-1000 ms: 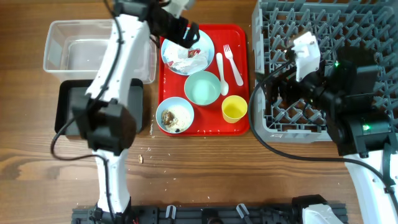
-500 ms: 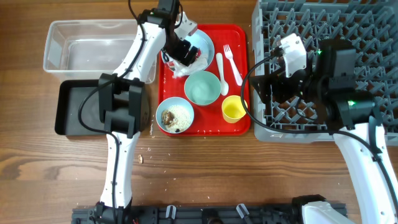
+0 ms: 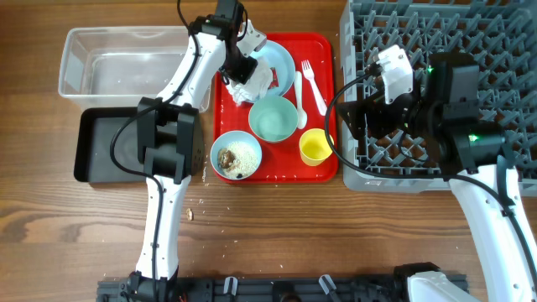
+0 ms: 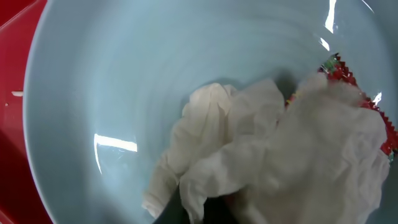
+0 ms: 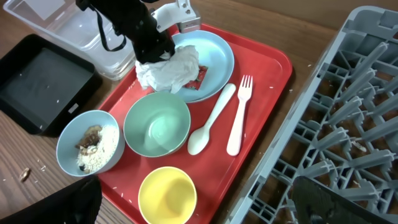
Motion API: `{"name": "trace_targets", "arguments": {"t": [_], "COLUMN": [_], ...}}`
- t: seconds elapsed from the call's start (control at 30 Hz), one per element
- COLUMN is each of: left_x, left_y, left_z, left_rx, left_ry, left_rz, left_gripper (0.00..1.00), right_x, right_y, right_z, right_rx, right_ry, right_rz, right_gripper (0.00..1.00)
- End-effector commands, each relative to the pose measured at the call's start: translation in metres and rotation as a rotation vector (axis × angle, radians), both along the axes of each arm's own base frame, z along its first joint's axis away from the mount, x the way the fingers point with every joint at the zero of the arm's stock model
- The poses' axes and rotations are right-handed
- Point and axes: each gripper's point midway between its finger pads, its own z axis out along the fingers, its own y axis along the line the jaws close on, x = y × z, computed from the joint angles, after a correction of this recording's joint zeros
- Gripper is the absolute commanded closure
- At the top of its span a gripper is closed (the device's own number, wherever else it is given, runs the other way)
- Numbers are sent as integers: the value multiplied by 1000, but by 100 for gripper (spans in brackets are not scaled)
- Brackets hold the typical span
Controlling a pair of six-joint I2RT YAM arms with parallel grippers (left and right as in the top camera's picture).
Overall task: Sort waste into correct bins and load items into the dishwasher rack
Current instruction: 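Lift the tissue and wrapper with the left gripper into the clear bin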
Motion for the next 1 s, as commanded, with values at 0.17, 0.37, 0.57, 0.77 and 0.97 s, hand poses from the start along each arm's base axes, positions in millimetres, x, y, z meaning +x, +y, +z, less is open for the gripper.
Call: {"name": "trace_targets", "arguments": {"t": [0.17, 0.37, 0.57, 0.77, 0.97], "left_x": [29, 43, 22, -8, -22], "left_y": [8, 50, 128, 229, 268], "left_z": [62, 191, 249, 199, 127], "left_rx": [-119, -284, -258, -90, -33], "left_ry": [-77, -247, -314, -156, 12], "left_rz": [274, 505, 670, 964, 1071], "left_gripper": [96, 96, 96, 96, 94], "right_x": [1, 1, 2, 2, 3], "right_y": [5, 5, 5, 5, 5], "right_z": [5, 5, 6, 6, 7], "right_rx": [26, 26, 26, 26, 27], "right_ry": [0, -1, -1, -5, -9], "right_rz": [12, 12, 12, 12, 12], "right_gripper": [0, 0, 0, 0, 0]}}
